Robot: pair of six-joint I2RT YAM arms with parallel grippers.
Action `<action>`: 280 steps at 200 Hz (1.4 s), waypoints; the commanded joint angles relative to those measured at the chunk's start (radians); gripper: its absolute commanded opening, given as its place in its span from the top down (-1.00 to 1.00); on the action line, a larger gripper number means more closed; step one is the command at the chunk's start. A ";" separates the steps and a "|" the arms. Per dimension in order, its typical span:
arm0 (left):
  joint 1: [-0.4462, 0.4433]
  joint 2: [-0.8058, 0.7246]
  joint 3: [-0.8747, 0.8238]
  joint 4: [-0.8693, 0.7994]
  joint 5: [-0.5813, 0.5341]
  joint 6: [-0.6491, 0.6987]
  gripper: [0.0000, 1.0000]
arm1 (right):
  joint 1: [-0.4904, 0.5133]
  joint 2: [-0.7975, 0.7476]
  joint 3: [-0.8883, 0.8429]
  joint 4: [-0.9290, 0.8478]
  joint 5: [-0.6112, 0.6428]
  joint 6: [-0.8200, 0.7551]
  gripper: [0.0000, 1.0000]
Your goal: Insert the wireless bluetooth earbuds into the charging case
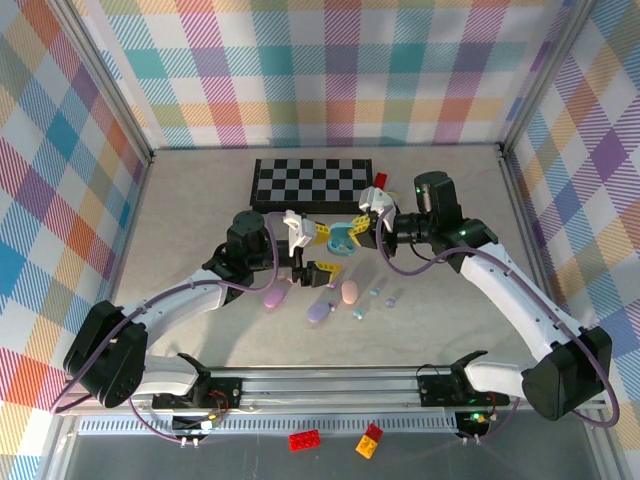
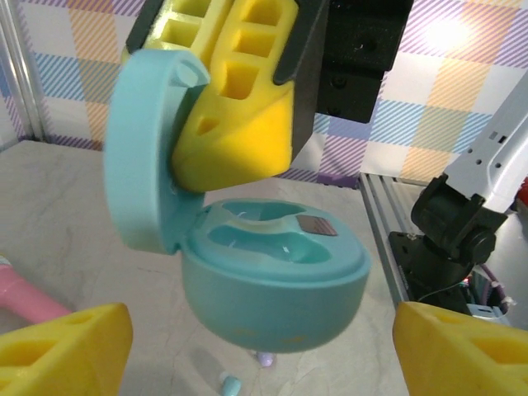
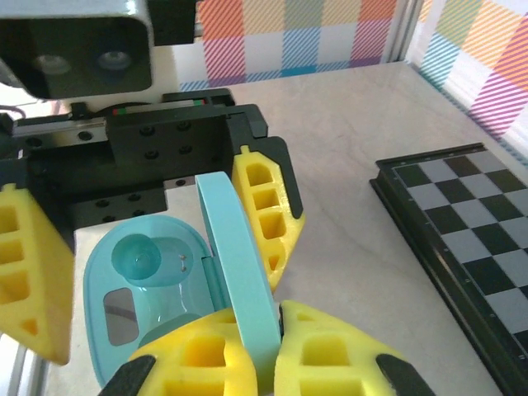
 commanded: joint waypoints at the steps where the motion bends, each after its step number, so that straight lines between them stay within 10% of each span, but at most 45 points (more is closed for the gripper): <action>1: -0.015 0.005 0.027 -0.001 -0.026 0.018 -0.70 | 0.012 -0.016 -0.025 0.082 0.032 0.033 1.00; 208: -0.020 0.035 0.037 0.110 -0.014 -0.050 -0.10 | 0.023 0.001 -0.019 0.046 0.027 0.011 1.00; 280: -0.019 0.033 0.036 0.119 -0.021 -0.056 -0.24 | 0.023 0.005 -0.017 0.040 0.029 0.009 1.00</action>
